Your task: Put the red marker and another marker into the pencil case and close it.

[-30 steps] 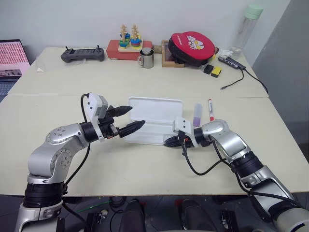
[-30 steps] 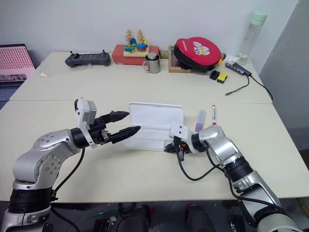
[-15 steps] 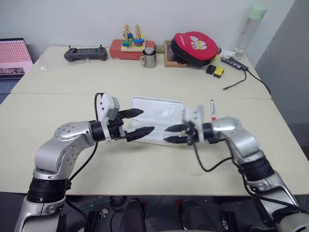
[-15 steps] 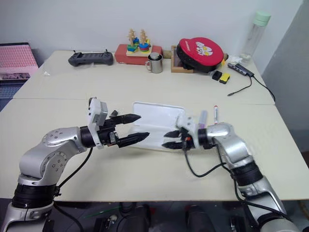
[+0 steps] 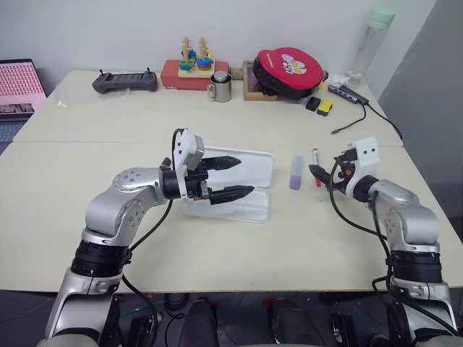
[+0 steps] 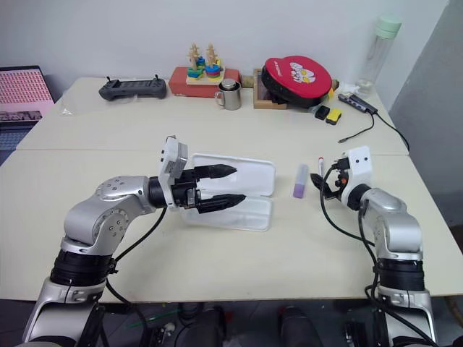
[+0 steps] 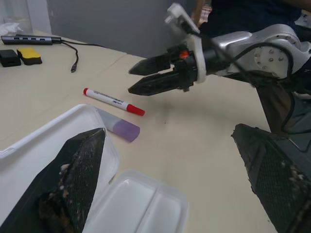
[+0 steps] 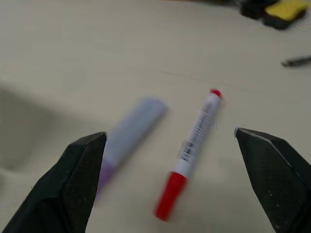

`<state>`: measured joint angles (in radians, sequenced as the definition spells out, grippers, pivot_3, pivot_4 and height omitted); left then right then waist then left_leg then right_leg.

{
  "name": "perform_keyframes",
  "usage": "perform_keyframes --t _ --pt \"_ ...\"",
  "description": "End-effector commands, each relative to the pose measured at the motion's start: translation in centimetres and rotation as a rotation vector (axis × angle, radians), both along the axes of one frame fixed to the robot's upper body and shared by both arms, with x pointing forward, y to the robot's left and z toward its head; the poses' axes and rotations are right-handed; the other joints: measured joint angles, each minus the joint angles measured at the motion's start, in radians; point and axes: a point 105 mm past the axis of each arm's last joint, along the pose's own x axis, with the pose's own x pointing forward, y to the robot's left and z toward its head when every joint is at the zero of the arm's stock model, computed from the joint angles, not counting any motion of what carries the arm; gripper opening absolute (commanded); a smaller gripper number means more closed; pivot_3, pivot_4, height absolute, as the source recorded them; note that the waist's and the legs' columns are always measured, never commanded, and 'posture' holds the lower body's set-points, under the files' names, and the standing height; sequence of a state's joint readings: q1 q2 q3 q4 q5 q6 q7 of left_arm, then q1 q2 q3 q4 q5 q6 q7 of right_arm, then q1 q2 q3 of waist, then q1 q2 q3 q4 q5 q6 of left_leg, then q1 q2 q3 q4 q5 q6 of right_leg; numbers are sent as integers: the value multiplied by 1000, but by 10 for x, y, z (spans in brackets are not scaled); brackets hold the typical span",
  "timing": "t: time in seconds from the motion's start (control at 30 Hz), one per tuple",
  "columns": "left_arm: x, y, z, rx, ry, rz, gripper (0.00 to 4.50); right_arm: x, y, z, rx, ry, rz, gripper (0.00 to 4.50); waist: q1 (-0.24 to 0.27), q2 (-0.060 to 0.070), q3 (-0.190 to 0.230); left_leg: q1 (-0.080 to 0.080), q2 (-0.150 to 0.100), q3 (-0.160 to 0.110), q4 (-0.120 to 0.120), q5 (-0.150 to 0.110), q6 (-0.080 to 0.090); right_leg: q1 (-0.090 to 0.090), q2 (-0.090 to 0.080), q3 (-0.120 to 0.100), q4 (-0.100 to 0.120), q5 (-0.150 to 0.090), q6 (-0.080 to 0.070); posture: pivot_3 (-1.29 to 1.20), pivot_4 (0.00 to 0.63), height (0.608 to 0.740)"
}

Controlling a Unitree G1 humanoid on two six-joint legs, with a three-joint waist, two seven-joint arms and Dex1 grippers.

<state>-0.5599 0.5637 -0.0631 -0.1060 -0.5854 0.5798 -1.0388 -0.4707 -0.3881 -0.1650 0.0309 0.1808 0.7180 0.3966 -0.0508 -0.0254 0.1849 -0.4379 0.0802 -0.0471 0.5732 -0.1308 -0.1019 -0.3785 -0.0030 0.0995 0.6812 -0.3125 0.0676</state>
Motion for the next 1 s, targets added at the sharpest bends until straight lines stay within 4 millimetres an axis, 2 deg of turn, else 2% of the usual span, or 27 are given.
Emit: perform_keyframes --t 0.03,0.13,0.23,0.33,0.37,0.5,0.73,0.83,0.9,1.0 --pt "-2 -6 12 -10 -57 -31 4500 7 2 7 5 -34 -48 4471 0 0 0 0 0 0 0 0 0 0 0 0 0 0 -1 0 150 740" --pt "-1 -10 17 -28 -73 -36 4500 11 2 -8 16 8 -108 4471 -3 0 0 -1 0 0 -1 0 0 -1 0 0 0 1 -2 0 150 740" --pt "0 -12 18 -26 -83 -33 4500 12 5 -17 -17 33 -98 4471 -4 0 0 -1 0 0 0 0 0 -1 0 0 0 1 -2 0 150 740" --pt "5 -13 19 -28 -103 -10 4500 13 2 -20 -44 41 -124 4001 -5 0 0 -1 0 0 0 0 0 0 0 -1 0 1 -2 0 150 740" --pt "6 -13 19 -27 -112 -1 4500 13 1 -20 -50 42 -129 3645 -5 0 0 -1 0 0 0 0 0 0 0 -1 0 1 -1 0 150 740" --pt "14 -14 25 -44 -152 43 4500 14 -2 -17 -48 30 -144 2698 -4 0 0 -1 0 -1 1 0 0 0 0 -1 0 0 1 0 150 740" --pt "20 -17 31 -71 -177 69 4500 13 -2 -16 -44 24 -150 1347 -1 0 0 -1 0 -1 1 0 0 0 0 -1 0 0 1 0 150 740" --pt "17 -17 30 -59 -175 57 4500 14 -2 1 3 -49 -142 598 -2 0 0 -1 0 -1 1 0 0 0 0 -1 0 0 1 0 150 740" --pt "16 -12 31 -52 -173 58 4500 17 0 27 6 -155 -115 278 -2 0 0 -1 0 0 1 0 0 0 0 -1 0 0 1 0 150 740" --pt "16 -4 34 -53 -171 71 4500 19 9 55 23 -246 -55 277 -5 1 1 -1 0 0 1 0 0 0 0 0 0 0 1 0 150 740"
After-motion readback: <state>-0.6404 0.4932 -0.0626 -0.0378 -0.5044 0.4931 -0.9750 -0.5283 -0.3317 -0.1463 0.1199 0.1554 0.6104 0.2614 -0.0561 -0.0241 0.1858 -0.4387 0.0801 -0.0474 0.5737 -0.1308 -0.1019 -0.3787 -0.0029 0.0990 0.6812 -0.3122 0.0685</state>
